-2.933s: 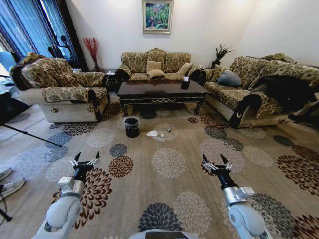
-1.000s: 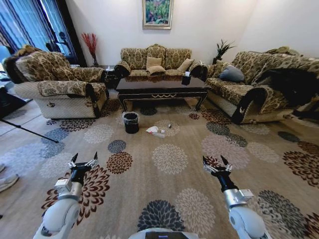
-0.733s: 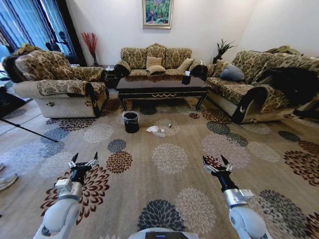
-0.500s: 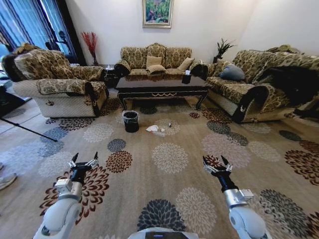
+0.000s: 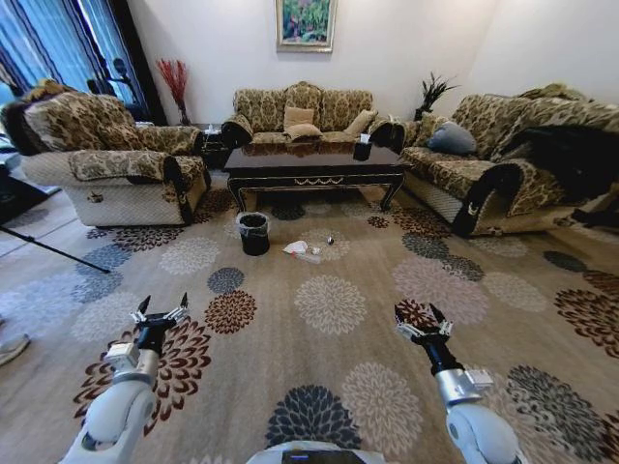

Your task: Move to the front of the table and pick up the trash from the floor, then place it into the trash bin.

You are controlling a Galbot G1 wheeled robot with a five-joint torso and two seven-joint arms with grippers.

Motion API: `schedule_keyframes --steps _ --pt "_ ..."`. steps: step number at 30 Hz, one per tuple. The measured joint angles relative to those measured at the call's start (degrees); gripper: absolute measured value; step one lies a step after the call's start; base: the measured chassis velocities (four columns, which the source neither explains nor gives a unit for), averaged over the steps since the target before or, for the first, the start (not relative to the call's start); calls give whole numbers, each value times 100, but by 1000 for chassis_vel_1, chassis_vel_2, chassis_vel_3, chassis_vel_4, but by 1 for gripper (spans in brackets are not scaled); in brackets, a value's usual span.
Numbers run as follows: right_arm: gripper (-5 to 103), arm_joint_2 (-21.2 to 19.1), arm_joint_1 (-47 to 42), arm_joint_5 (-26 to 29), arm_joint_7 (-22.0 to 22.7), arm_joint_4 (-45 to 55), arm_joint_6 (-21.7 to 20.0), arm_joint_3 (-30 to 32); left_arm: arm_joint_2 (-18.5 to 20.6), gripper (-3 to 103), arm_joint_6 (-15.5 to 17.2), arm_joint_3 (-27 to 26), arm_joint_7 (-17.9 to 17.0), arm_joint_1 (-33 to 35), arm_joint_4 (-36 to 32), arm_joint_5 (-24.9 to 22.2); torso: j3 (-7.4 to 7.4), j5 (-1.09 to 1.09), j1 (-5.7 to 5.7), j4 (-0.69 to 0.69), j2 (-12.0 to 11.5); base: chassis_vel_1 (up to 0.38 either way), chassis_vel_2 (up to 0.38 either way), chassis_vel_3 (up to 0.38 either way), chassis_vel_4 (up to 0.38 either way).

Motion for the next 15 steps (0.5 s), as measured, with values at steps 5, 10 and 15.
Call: schedule_keyframes --steps 5,10,15 --pt "100 -44 92 -79 5 -27 -14 -101 50 100 7 44 2 -7 5 5 -72 0 -43 0 -114 0 0 0 0" --pt "100 -248 268 -86 16 -159 -61 -205 69 100 20 123 2 -41 7 40 -147 0 -82 1 -230 0 0 0 0" --pt "100 -533 453 26 19 -302 -130 -309 122 100 23 258 1 -77 31 98 -227 0 -123 1 -351 0 0 0 0"
